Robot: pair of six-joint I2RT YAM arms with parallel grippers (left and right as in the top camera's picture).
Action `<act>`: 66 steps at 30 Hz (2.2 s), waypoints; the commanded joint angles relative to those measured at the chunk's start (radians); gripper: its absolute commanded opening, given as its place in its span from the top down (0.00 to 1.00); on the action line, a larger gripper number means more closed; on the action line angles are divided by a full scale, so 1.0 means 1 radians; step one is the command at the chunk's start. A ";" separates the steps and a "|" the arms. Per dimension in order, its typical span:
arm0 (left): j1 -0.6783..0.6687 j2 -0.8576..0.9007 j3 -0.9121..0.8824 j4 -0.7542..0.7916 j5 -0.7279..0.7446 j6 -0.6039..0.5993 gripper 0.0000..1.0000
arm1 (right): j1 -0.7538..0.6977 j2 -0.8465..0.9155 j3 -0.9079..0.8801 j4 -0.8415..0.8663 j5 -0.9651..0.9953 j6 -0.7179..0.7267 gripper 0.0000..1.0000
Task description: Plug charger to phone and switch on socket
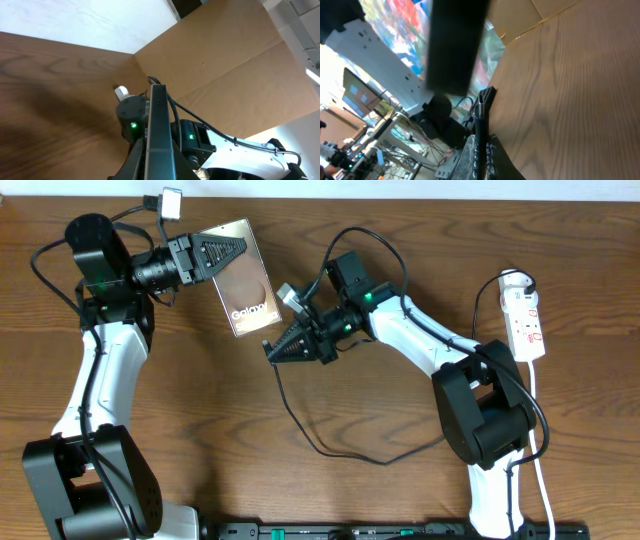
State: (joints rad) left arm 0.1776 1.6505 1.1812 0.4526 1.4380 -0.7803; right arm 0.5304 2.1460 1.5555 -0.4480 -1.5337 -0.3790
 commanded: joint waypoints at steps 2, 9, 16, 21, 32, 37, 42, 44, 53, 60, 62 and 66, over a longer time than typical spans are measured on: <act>0.000 -0.005 -0.002 0.009 0.021 0.014 0.92 | 0.005 -0.001 0.014 0.087 -0.029 0.198 0.99; 0.000 -0.005 -0.002 0.009 0.021 0.036 0.93 | 0.008 -0.001 0.014 0.146 -0.029 0.264 0.99; 0.000 -0.005 -0.002 0.009 0.017 0.071 0.92 | 0.008 -0.001 0.014 0.146 -0.029 0.271 0.99; 0.001 -0.005 -0.002 0.009 0.015 0.082 0.93 | 0.008 -0.001 0.014 0.146 -0.029 0.271 0.99; 0.000 -0.005 -0.002 0.009 0.000 0.106 0.93 | 0.008 -0.001 0.014 0.147 -0.029 0.282 0.99; 0.000 -0.005 -0.002 0.008 -0.001 0.111 0.93 | 0.009 -0.001 0.014 0.204 -0.029 0.366 0.99; 0.000 -0.005 -0.002 0.009 -0.002 0.115 0.93 | 0.019 -0.001 0.014 0.258 -0.029 0.417 0.99; 0.000 -0.005 -0.002 0.009 -0.002 0.115 0.93 | 0.021 -0.001 0.014 0.258 -0.029 0.417 0.99; 0.008 -0.005 -0.002 0.009 -0.014 0.114 0.93 | 0.021 -0.001 0.014 0.257 -0.029 0.416 0.99; 0.036 -0.005 -0.002 0.008 -0.015 0.087 0.93 | 0.021 -0.001 0.013 0.257 -0.029 0.306 0.99; 0.043 -0.005 -0.002 0.008 -0.024 0.067 0.93 | 0.021 -0.001 0.013 0.257 -0.029 0.295 0.99; 0.045 -0.005 -0.002 0.003 -0.032 0.061 0.93 | 0.021 -0.001 0.013 0.257 -0.029 0.272 0.99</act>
State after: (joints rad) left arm 0.2184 1.6505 1.1812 0.4519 1.4078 -0.6987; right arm 0.5430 2.1456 1.5558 -0.1925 -1.5383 -0.0566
